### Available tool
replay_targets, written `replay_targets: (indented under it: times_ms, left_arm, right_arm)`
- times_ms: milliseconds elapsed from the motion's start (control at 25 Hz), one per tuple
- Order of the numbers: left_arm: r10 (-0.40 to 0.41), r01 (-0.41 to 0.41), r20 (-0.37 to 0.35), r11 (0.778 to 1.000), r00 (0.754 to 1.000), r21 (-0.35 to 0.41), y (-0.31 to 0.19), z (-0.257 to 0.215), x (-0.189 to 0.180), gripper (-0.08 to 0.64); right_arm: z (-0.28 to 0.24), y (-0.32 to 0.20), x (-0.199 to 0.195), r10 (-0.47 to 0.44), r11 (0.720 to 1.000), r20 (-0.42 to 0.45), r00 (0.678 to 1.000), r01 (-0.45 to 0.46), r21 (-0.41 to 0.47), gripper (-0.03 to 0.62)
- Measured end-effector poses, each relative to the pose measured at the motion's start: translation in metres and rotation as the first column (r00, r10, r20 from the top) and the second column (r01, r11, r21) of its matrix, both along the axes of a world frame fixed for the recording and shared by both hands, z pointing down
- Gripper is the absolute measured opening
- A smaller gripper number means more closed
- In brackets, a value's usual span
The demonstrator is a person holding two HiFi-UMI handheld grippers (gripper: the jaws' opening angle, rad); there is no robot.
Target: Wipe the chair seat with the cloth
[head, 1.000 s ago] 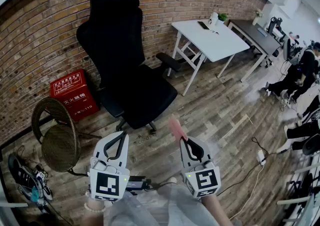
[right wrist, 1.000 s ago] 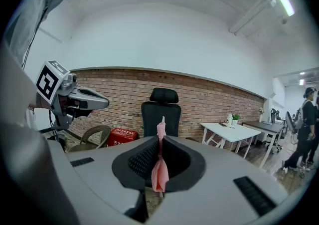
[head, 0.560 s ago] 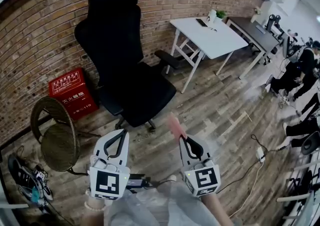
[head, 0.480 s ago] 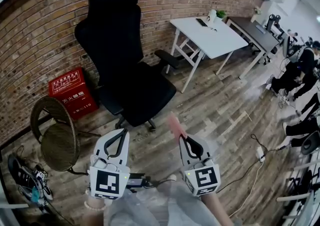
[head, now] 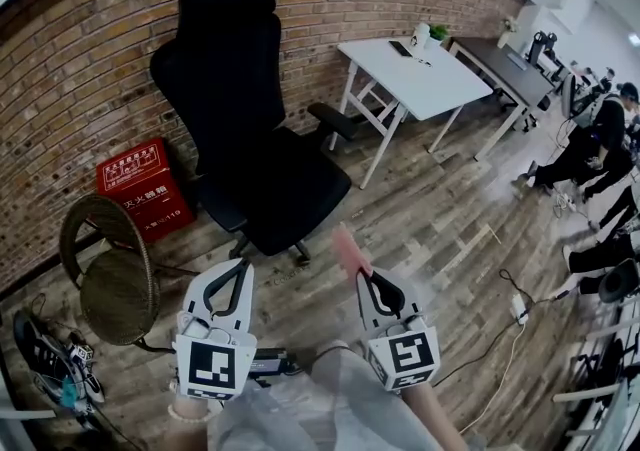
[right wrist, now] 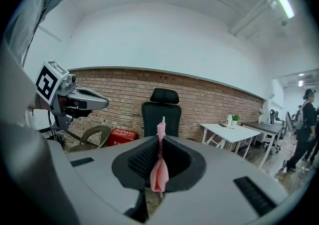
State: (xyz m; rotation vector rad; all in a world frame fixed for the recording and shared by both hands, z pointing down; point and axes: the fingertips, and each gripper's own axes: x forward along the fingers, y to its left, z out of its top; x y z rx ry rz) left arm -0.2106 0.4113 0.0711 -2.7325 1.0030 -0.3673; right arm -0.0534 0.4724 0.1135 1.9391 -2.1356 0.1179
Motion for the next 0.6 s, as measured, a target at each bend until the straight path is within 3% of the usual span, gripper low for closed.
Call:
replay_targets:
  times_ms: [360, 600]
  left_arm:
    - [-0.012, 0.012, 0.002, 1.000, 1.000, -0.005, -0.017, 0.002, 0.013, 0.018]
    - [-0.037, 0.037, 0.002, 0.999, 0.999, 0.011, -0.052, 0.002, 0.044, 0.018]
  right_arm:
    - [0.005, -0.018, 0.013, -0.015, 1.000, 0.003, 1.000, 0.015, -0.011, 0.049]
    - [0.012, -0.057, 0.046, -0.033, 0.999, 0.025, 0.999, 0.034, -0.010, 0.049]
